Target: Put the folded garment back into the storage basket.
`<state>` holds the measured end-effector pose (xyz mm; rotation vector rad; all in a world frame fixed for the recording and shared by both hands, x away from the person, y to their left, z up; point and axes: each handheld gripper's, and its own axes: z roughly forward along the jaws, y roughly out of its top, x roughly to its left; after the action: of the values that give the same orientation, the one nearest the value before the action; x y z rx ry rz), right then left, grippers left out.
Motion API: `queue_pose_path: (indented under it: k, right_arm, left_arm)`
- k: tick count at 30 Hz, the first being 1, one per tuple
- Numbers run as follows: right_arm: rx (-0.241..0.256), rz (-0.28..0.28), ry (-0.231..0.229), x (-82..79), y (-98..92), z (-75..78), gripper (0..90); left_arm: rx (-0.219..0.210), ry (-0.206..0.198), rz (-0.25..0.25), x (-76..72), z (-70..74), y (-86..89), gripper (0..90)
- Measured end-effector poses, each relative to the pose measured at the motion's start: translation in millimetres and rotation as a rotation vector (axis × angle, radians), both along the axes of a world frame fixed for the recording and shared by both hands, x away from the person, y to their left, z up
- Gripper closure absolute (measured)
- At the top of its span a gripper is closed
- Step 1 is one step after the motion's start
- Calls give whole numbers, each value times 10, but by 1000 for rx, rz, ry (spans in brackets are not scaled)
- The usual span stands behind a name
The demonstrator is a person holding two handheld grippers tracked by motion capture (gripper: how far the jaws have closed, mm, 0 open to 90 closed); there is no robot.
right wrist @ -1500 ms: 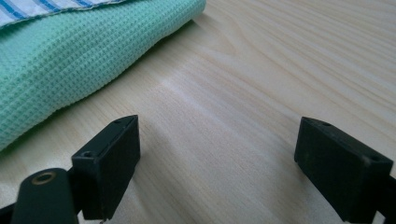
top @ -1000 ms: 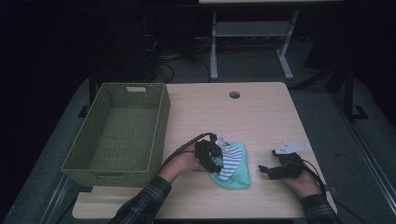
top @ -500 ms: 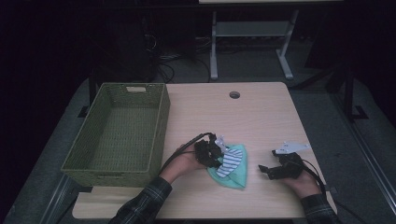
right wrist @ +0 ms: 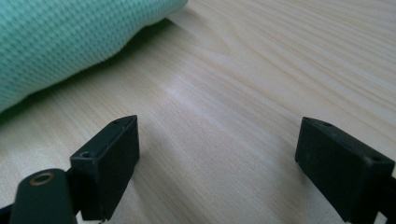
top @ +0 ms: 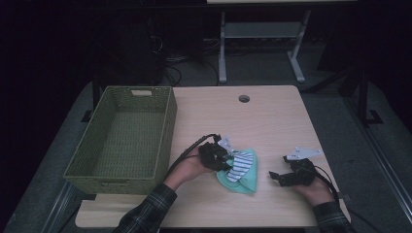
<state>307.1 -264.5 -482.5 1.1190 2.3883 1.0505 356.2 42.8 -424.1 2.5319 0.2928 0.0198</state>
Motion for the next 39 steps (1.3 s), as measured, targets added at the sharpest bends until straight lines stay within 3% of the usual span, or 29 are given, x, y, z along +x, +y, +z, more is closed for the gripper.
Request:
queue_pose_path:
  k: [7, 17, 24, 39]
  right_arm:
    - [2, -6, 4, 0, -1, 1, 135]
    - [1, -8, 4, 1, -1, 1, 133]
    - [1, -8, 5, 0, -1, 2, 133]
    - [1, -12, 6, 0, 0, 3, 133]
  left_arm:
    - [-50, 13, 34, 18, 147, 85, 780]
    - [-147, 14, 84, 67, 522, 268, 780]
    - [-149, -4, 73, 54, 718, 276, 779]
    - [-169, -45, 141, 81, 1089, 554, 779]
